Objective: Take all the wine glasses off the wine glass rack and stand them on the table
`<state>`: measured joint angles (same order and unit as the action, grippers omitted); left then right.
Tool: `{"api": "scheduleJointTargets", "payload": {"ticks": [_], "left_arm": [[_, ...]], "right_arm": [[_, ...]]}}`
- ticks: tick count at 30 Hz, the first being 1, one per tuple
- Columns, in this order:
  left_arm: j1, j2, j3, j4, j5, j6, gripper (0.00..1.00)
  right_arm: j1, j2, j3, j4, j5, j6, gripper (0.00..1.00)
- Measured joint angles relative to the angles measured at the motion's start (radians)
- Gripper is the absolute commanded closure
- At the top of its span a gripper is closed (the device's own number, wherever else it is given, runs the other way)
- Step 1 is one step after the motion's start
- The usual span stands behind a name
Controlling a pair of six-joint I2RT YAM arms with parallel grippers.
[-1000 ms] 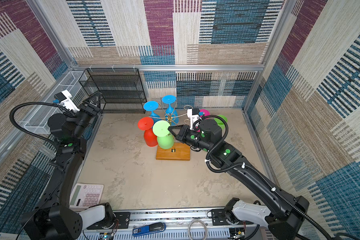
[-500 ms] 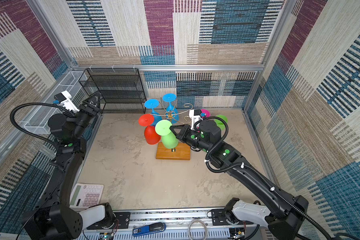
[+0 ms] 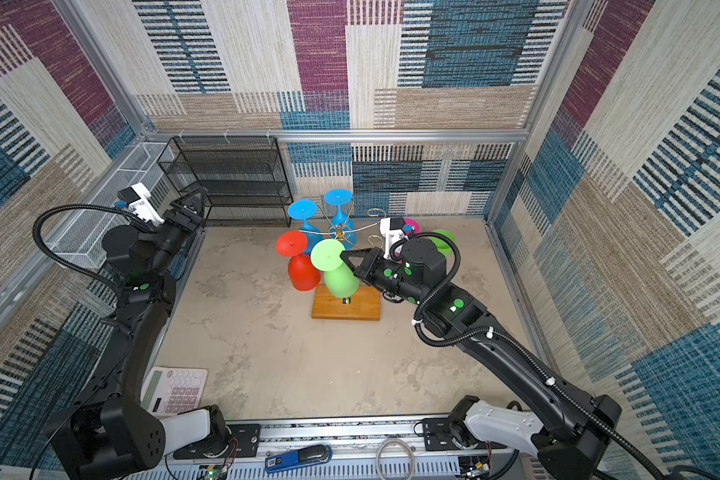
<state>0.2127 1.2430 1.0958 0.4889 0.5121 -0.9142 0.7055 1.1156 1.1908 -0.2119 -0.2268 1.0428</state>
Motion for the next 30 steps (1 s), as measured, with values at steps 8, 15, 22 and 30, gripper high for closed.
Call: {"api": "scheduleJointTargets", "payload": {"ticks": [8, 15, 22, 30], "left_arm": [[0.000, 0.000, 0.000, -0.002, 0.035, -0.002, 0.30], [0.000, 0.000, 0.000, -0.002, 0.041, -0.002, 0.30], [0.000, 0.000, 0.000, -0.002, 0.041, -0.002, 0.30], [0.000, 0.000, 0.000, -0.002, 0.042, -0.006, 0.30]], "right_arm": [[-0.012, 0.031, 0.080, -0.065, -0.037, -0.008, 1.00], [-0.049, 0.039, 0.078, -0.081, -0.103, 0.003, 1.00], [-0.091, 0.038, 0.066, -0.077, -0.171, 0.025, 1.00], [-0.118, 0.039, 0.059, -0.077, -0.242, 0.041, 1.00]]}}
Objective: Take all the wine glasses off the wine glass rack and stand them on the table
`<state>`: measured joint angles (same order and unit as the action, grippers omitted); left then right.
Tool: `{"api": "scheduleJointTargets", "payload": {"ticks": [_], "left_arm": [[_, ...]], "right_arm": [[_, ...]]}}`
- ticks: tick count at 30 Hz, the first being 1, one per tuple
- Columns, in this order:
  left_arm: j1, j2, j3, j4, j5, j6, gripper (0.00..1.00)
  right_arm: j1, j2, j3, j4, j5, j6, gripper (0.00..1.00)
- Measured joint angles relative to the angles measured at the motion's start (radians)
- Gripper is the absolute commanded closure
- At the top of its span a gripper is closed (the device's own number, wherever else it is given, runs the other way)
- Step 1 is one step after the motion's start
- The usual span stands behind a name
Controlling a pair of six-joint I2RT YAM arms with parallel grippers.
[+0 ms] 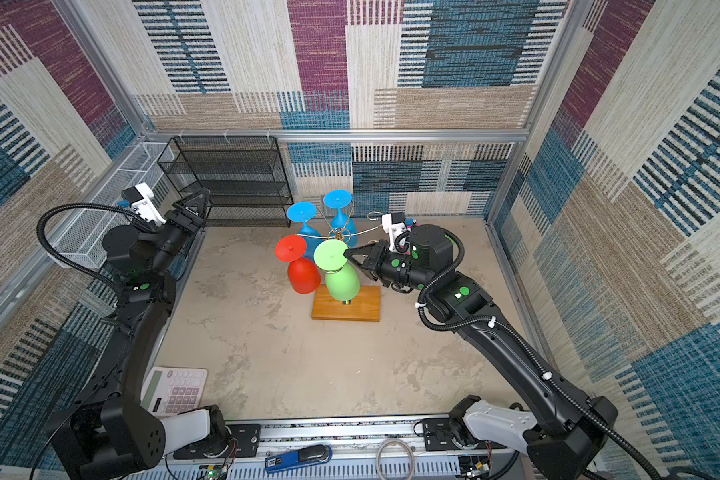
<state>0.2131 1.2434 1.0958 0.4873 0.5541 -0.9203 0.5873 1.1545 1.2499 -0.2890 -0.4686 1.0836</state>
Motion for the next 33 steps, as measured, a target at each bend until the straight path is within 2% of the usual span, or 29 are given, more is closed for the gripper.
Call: {"api": "scheduleJointTargets", "payload": {"ticks": [33], "left_arm": [[0.009, 0.003, 0.009, -0.005, 0.003, -0.022, 0.30]], "right_arm": [[-0.013, 0.014, -0.015, 0.011, -0.147, 0.019, 1.00]]}}
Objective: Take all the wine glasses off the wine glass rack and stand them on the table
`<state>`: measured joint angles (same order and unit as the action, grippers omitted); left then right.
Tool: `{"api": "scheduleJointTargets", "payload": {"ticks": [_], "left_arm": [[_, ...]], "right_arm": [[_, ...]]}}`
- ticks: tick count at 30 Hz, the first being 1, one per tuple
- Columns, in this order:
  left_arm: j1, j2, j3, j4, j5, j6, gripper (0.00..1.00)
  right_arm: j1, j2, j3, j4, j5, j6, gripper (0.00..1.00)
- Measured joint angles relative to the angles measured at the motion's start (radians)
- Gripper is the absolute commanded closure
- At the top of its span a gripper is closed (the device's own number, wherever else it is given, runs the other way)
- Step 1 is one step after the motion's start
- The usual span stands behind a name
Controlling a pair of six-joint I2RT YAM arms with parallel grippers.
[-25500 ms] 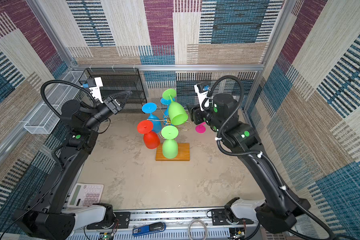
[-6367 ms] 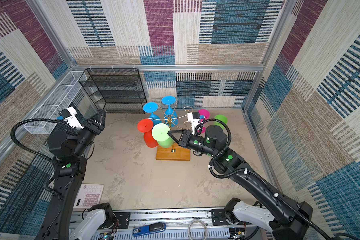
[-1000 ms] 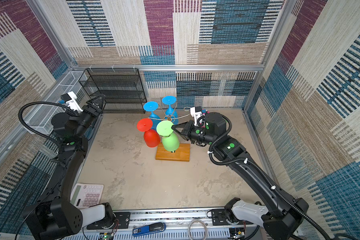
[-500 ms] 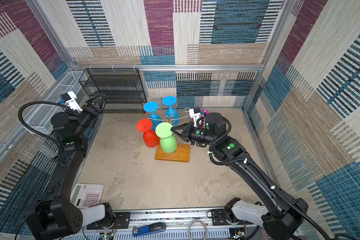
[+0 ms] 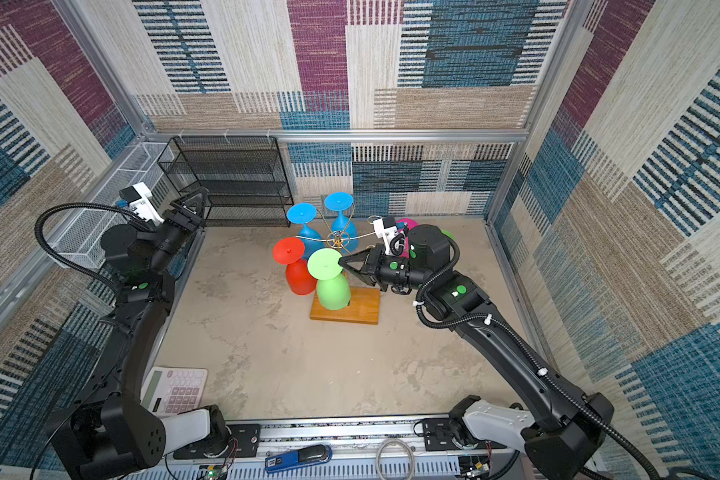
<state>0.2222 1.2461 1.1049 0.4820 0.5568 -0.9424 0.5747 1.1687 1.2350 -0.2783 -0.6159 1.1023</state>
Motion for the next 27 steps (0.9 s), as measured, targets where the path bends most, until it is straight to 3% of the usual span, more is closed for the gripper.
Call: {"api": "scheduleJointTargets", "payload": {"ticks": [27], "left_arm": [[0.006, -0.008, 0.000, 0.000, 0.000, -0.005, 0.30]], "right_arm": [[0.000, 0.031, -0.018, 0.058, -0.019, 0.023, 1.00]]}}
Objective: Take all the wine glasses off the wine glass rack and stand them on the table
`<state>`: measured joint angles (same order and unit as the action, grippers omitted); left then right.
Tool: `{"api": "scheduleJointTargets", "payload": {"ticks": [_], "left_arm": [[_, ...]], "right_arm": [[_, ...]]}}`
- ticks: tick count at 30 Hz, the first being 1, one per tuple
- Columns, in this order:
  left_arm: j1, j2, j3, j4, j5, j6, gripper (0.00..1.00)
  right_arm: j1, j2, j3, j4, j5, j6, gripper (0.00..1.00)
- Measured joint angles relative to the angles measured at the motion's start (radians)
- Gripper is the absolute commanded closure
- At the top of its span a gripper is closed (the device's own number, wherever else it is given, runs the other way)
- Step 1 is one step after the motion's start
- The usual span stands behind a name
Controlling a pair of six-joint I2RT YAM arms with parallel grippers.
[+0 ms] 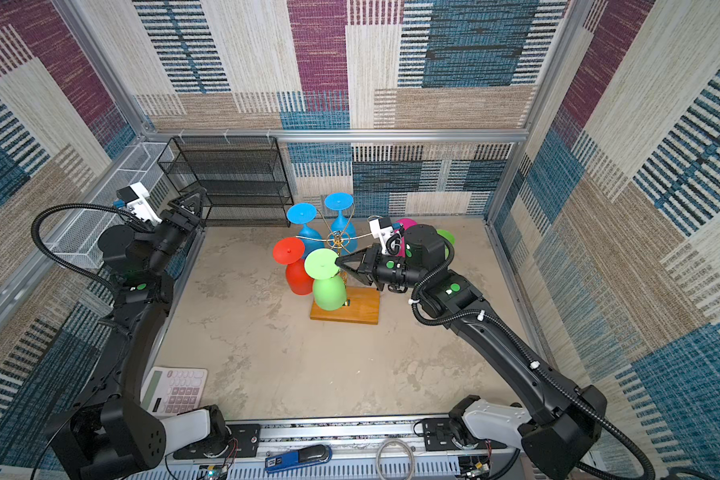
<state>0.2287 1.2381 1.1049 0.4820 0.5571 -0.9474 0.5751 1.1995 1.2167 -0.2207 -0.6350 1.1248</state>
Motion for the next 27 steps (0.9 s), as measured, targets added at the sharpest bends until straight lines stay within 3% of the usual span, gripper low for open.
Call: {"api": "scheduleJointTargets", "payload": {"ticks": [27], "left_arm": [[0.013, -0.002, -0.008, 0.000, 0.035, -0.004, 0.30]], "right_arm": [[0.000, -0.008, -0.051, 0.069, 0.071, 0.056, 1.00]]}}
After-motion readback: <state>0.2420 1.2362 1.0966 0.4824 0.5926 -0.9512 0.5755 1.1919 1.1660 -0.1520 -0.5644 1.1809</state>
